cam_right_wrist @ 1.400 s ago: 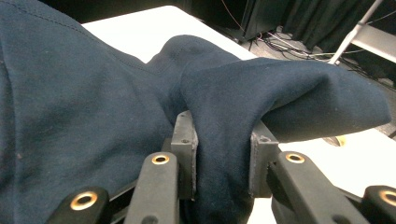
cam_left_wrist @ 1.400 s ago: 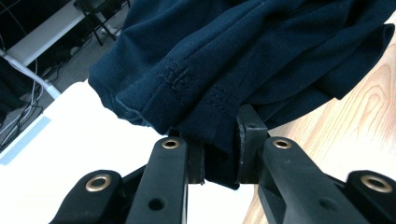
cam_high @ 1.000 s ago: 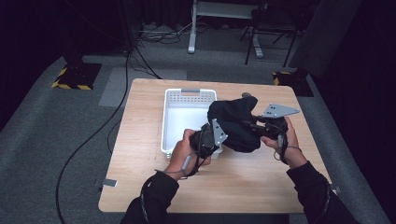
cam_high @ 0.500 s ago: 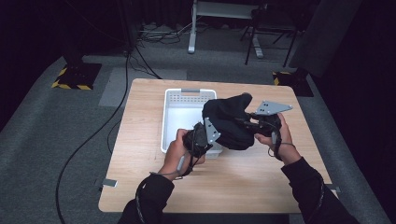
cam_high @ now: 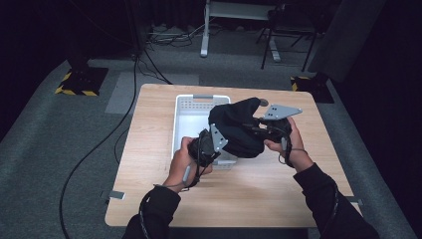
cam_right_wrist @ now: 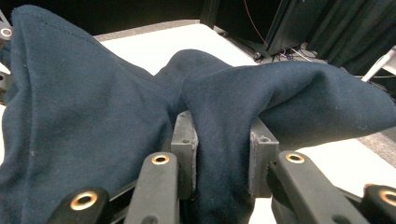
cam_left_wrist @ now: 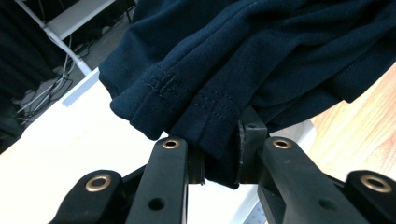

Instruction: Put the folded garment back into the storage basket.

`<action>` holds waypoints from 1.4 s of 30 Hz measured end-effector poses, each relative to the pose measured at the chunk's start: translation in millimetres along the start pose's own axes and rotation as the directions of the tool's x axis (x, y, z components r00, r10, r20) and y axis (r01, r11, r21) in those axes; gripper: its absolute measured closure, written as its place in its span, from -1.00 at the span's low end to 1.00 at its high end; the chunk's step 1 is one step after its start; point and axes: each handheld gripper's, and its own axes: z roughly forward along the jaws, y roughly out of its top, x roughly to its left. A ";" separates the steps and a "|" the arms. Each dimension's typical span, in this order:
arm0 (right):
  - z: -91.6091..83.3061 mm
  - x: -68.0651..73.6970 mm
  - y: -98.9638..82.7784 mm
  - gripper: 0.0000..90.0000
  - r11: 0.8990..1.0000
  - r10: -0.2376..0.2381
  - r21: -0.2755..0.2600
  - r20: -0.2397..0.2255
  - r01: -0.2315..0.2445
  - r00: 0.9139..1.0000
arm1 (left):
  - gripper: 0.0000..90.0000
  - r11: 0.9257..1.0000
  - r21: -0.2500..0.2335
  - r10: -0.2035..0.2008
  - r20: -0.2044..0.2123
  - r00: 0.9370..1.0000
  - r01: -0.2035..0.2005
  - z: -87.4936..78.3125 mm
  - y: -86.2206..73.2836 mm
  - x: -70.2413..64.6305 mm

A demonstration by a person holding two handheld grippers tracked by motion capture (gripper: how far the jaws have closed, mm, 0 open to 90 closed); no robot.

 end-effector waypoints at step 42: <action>79.4 24.8 18.9 0.56 0.996 -0.078 0.039 -0.092 0.082 0.993 | 0.75 0.992 0.092 -0.082 -0.093 0.992 0.091 0.5 -46.0 29.8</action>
